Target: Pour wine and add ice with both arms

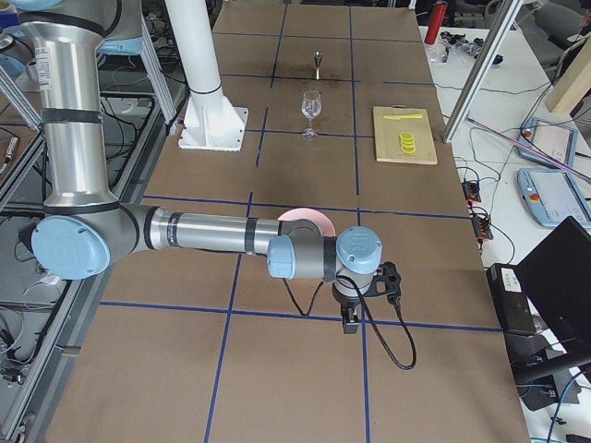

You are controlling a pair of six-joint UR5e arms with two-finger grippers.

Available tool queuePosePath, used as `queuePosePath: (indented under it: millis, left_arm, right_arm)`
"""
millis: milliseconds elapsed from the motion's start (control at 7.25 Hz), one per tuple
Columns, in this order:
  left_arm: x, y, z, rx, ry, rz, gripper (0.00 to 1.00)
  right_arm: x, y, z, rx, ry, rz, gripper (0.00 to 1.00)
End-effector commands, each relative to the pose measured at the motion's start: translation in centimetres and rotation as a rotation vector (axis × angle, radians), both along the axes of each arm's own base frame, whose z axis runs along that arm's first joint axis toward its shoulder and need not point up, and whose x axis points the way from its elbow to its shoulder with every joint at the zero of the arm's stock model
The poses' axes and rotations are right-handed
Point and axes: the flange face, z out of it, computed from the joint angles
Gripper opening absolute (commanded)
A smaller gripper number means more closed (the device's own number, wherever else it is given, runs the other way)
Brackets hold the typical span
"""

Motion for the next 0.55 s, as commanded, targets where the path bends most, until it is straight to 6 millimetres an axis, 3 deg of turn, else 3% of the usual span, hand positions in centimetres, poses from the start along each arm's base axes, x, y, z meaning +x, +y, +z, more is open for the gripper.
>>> queuePosePath:
  millis: [0, 414]
  left_arm:
    - [0.01, -0.03, 0.04, 0.004, -0.002, 0.000, 1.00]
    - [0.02, -0.01, 0.36, 0.002, -0.001, 0.001, 1.00]
  right_arm:
    - [0.00, 0.09, 0.09, -0.002, 0.000, 0.000, 1.00]
    - [0.00, 0.07, 0.06, 0.001, 0.000, 0.000, 1.00]
